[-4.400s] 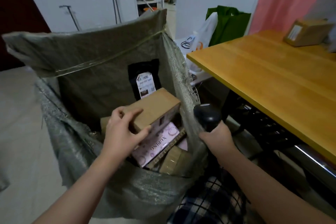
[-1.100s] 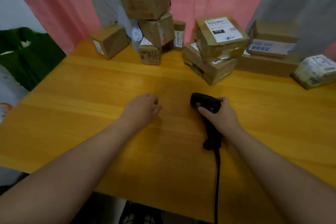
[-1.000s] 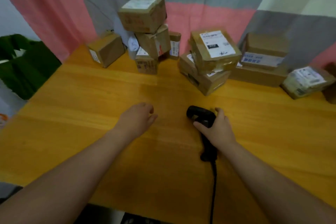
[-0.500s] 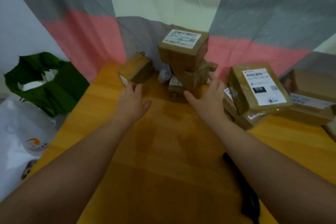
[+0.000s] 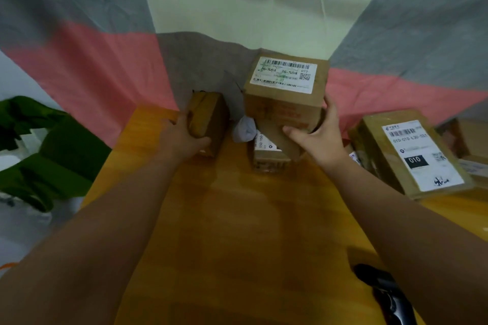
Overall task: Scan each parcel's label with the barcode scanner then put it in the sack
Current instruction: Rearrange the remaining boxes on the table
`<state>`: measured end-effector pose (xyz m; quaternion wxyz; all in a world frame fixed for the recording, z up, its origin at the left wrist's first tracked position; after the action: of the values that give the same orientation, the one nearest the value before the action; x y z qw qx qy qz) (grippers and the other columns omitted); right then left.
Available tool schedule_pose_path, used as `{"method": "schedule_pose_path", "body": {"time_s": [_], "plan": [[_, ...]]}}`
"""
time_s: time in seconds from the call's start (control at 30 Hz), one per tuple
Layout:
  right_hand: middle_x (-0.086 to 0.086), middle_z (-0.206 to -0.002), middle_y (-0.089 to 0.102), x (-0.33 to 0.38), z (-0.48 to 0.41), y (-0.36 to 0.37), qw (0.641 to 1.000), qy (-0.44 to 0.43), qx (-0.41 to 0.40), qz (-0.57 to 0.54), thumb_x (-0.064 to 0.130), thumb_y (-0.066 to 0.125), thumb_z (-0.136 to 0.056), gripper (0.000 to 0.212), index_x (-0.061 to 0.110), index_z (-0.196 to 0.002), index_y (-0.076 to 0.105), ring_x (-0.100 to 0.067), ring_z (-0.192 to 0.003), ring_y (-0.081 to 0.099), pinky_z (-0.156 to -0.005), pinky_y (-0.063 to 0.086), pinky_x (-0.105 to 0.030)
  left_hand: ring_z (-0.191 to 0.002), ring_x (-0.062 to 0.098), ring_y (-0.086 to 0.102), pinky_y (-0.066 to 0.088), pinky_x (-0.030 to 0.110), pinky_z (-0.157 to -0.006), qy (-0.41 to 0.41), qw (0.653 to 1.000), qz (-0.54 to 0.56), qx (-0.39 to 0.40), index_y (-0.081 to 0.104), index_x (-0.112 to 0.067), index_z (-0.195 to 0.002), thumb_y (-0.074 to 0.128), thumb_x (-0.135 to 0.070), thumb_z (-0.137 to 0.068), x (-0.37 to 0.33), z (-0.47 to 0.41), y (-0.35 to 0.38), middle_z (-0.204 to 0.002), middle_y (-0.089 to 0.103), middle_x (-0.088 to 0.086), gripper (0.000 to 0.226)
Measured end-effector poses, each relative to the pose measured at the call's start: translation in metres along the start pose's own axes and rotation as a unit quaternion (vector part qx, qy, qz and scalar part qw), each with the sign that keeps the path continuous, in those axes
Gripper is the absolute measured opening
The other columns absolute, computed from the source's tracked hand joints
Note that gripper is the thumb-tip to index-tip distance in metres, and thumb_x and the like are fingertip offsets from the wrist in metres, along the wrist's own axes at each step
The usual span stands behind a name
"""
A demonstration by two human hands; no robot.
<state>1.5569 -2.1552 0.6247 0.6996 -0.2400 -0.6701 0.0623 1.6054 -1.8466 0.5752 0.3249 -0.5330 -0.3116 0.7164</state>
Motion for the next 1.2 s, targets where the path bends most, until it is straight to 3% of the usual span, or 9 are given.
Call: {"method": "schedule_pose_path", "body": {"time_s": [0.17,0.4,0.63,0.83,0.93,1.07,1.13,1.2], "plan": [[-0.004,-0.128,0.053,-0.021,0.001,-0.003,0.999,0.026,-0.024,0.0,0.07,0.082,-0.048,0.101,0.032,-0.132,0.042,-0.022,-0.12,0.054,-0.097,0.049,-0.049,-0.116,0.037,0.045,0.043,0.038,-0.087,0.081,0.996,-0.013,0.028,0.021,-0.031,-0.152,0.078,-0.033,-0.074,-0.024,0.022,0.024,-0.134,0.031,0.017,0.096],[-0.002,-0.13,0.044,-0.014,0.054,-0.02,0.999,0.031,0.007,0.039,0.05,0.081,-0.054,0.094,0.023,-0.135,0.041,-0.019,-0.123,0.046,-0.105,0.043,-0.043,-0.118,0.035,0.041,0.045,0.042,-0.093,0.115,0.991,-0.044,0.054,0.021,-0.034,-0.151,0.078,-0.034,-0.072,-0.022,0.069,0.034,-0.134,0.028,0.014,0.097],[-0.005,-0.135,0.044,-0.022,0.128,-0.048,0.998,0.03,0.021,0.048,0.044,0.085,-0.06,0.086,0.022,-0.132,0.043,-0.018,-0.124,0.046,-0.105,0.042,-0.043,-0.122,0.035,0.039,0.042,0.042,-0.098,0.11,0.991,-0.027,0.066,0.024,-0.033,-0.15,0.08,-0.032,-0.071,-0.013,0.154,0.051,-0.138,0.027,0.016,0.097],[0.004,-0.129,0.033,-0.036,0.204,-0.074,0.998,0.016,0.048,0.046,0.024,0.085,-0.072,0.083,0.017,-0.139,0.037,-0.007,-0.12,0.034,-0.1,0.031,-0.024,-0.11,0.027,0.046,0.044,0.034,-0.089,0.093,0.995,-0.015,0.046,0.03,-0.029,-0.149,0.074,-0.05,-0.063,0.006,0.256,0.058,-0.128,0.034,0.014,0.099],[0.005,-0.131,0.033,-0.041,0.243,-0.086,0.996,0.003,0.079,0.032,0.027,0.083,-0.074,0.084,0.018,-0.141,0.034,-0.006,-0.12,0.033,-0.1,0.033,-0.026,-0.107,0.025,0.045,0.045,0.033,-0.087,0.059,0.997,0.002,0.049,0.027,-0.027,-0.15,0.081,-0.031,-0.073,0.016,0.308,0.068,-0.123,0.03,0.009,0.094],[0.007,-0.134,0.034,-0.049,0.289,-0.1,0.995,0.005,0.103,0.008,0.036,0.083,-0.072,0.088,0.025,-0.142,0.032,-0.009,-0.124,0.037,-0.106,0.037,-0.033,-0.094,0.013,0.049,0.045,0.032,-0.088,0.008,0.997,-0.003,0.075,0.019,-0.03,-0.152,0.08,-0.032,-0.076,0.02,0.369,0.084,-0.135,0.029,0.012,0.097],[0.005,-0.138,0.04,-0.05,0.306,-0.108,0.994,-0.004,0.107,0.015,0.054,0.082,-0.065,0.093,0.03,-0.141,0.034,-0.013,-0.129,0.042,-0.107,0.042,-0.041,-0.114,0.021,0.047,0.04,0.036,-0.098,-0.023,0.995,-0.036,0.092,0.019,-0.031,-0.152,0.071,-0.047,-0.077,0.018,0.385,0.087,-0.143,0.028,0.013,0.092],[0.003,-0.137,0.045,-0.052,0.316,-0.117,0.993,-0.02,0.112,0.036,0.066,0.079,-0.06,0.097,0.033,-0.14,0.036,-0.016,-0.128,0.046,-0.101,0.047,-0.046,-0.134,0.03,0.032,0.031,0.043,-0.109,-0.066,0.996,0.044,0.05,0.031,-0.03,-0.148,0.051,-0.051,-0.078,0.0,0.391,0.072,-0.148,0.029,0.01,0.076]]}}
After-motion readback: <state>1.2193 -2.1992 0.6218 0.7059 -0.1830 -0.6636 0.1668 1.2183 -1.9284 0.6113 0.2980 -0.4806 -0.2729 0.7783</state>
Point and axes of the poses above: each hand's wrist, its own z-axis away from the middle knuckle, its own y-axis out of the palm, x = y × z, the point moved 5 cm from there along -z, towards the middle knuckle
